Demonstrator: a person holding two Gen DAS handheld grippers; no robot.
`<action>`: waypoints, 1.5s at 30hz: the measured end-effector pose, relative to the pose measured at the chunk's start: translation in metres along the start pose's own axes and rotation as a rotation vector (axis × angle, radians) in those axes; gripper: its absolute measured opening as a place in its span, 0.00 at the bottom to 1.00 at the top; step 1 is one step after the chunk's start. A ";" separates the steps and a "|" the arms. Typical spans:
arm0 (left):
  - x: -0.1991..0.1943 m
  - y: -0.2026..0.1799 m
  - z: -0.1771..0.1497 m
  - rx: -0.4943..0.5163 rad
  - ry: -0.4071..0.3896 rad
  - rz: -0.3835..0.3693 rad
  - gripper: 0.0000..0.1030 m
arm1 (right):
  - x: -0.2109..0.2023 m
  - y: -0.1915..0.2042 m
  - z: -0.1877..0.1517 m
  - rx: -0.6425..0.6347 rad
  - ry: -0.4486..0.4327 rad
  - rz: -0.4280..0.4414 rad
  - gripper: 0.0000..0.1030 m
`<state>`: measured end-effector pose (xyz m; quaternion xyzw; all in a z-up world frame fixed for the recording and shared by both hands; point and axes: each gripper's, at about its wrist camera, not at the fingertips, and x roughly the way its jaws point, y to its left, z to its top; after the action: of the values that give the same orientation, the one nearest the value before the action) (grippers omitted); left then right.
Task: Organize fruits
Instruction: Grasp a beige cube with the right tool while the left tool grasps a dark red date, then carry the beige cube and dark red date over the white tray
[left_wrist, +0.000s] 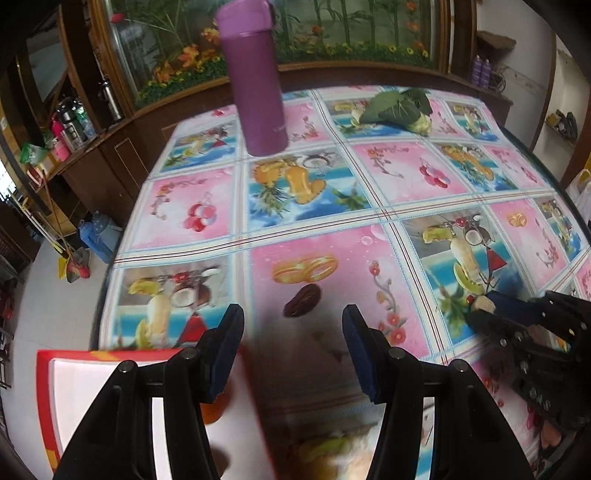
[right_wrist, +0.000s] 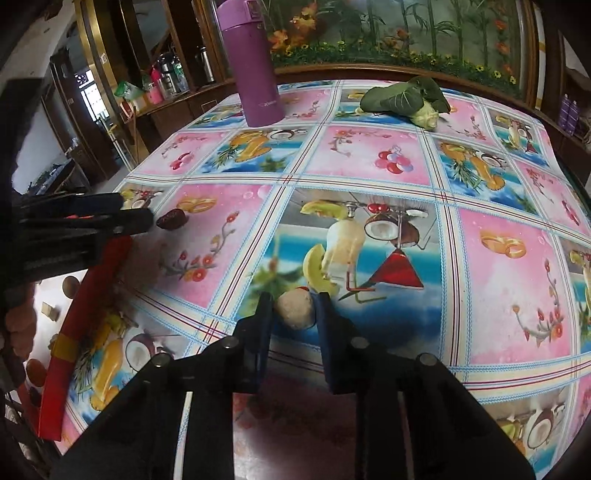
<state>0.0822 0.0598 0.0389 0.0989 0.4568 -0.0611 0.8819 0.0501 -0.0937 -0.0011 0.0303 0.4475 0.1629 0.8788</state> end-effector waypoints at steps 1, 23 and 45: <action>0.007 -0.003 0.003 0.006 0.013 0.007 0.54 | 0.000 -0.001 0.000 0.004 0.002 0.002 0.25; 0.037 -0.016 0.004 -0.023 0.079 -0.067 0.13 | 0.000 -0.005 -0.002 0.044 0.019 0.010 0.25; -0.063 -0.061 -0.054 -0.043 -0.105 -0.084 0.13 | -0.008 -0.038 0.003 0.155 -0.012 -0.039 0.25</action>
<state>-0.0094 0.0143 0.0528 0.0573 0.4150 -0.0932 0.9032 0.0579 -0.1314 -0.0007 0.0905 0.4541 0.1104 0.8795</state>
